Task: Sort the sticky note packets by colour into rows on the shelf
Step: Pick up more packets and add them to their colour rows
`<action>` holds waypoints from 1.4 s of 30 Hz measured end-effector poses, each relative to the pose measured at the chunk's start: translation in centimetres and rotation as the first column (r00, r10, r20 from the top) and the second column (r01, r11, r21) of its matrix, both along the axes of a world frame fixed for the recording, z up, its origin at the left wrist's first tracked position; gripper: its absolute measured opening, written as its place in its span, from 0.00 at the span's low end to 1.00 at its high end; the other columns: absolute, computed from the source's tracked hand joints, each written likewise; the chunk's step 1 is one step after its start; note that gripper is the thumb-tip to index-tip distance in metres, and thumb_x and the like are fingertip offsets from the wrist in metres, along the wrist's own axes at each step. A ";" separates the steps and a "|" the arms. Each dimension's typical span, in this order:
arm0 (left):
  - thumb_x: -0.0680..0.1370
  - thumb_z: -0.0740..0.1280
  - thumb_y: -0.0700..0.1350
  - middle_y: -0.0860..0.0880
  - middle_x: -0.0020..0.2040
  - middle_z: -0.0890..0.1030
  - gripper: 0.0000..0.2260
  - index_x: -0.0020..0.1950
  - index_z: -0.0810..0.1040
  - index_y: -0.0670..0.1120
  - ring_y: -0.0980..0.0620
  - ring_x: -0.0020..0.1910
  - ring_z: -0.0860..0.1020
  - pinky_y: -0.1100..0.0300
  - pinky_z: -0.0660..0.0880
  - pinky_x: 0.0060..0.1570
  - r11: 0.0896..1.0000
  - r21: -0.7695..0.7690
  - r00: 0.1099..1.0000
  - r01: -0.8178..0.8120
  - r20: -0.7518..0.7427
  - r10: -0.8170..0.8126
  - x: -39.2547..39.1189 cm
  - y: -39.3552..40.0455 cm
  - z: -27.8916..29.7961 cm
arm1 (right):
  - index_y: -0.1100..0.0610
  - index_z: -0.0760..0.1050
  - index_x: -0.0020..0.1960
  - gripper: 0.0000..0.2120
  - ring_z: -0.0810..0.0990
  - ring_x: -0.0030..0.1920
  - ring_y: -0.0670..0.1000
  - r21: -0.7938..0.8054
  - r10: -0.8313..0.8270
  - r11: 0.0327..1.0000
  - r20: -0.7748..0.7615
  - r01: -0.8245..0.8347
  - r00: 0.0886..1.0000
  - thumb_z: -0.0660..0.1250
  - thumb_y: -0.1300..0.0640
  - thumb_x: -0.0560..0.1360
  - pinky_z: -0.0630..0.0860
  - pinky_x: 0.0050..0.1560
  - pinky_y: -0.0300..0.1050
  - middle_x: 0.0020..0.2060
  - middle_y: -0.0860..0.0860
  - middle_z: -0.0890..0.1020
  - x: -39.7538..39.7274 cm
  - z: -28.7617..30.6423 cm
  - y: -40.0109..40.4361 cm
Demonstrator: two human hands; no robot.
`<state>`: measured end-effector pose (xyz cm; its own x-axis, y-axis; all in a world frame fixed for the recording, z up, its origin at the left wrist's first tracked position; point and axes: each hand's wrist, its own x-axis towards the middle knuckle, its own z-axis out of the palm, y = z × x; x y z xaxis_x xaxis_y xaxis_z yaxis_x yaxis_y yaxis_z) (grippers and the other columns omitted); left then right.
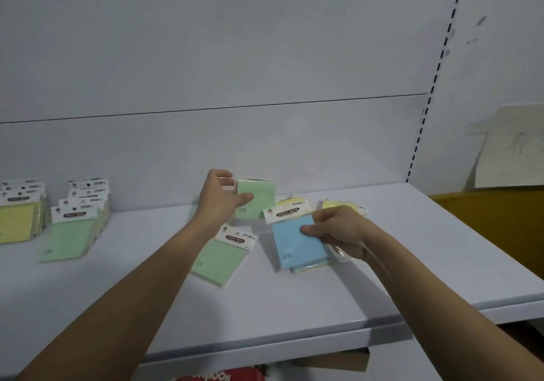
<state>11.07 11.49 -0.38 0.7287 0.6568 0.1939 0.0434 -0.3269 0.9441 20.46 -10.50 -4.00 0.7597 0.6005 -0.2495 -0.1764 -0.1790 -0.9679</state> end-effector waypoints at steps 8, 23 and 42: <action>0.66 0.80 0.42 0.47 0.62 0.75 0.29 0.64 0.75 0.41 0.49 0.58 0.76 0.55 0.73 0.60 0.973 -0.131 0.980 -0.191 0.027 0.196 -6.1 3.4 0.0 | 0.55 0.82 0.54 0.10 0.84 0.46 0.54 0.238 -0.008 0.971 0.031 0.000 0.999 0.71 0.60 0.74 0.79 0.55 0.54 0.47 0.55 0.86 -3.5 1.0 4.1; 0.75 0.72 0.42 0.48 0.46 0.86 0.06 0.51 0.81 0.49 0.50 0.44 0.84 0.58 0.79 0.41 0.903 -0.376 0.958 -0.209 0.107 0.266 -32.6 14.3 0.1 | 0.56 0.76 0.60 0.13 0.82 0.52 0.57 0.367 0.247 0.905 -0.038 -0.216 0.968 0.61 0.66 0.80 0.81 0.52 0.60 0.51 0.58 0.81 -23.9 1.8 20.6; 0.77 0.67 0.37 0.43 0.50 0.83 0.11 0.58 0.78 0.44 0.46 0.44 0.82 0.57 0.79 0.35 0.768 -0.596 0.933 -0.235 0.084 0.351 -51.2 26.9 -1.8 | 0.48 0.76 0.51 0.10 0.82 0.48 0.51 0.213 0.231 0.942 0.160 -0.261 0.960 0.64 0.63 0.78 0.81 0.43 0.47 0.47 0.53 0.83 -40.3 2.8 36.9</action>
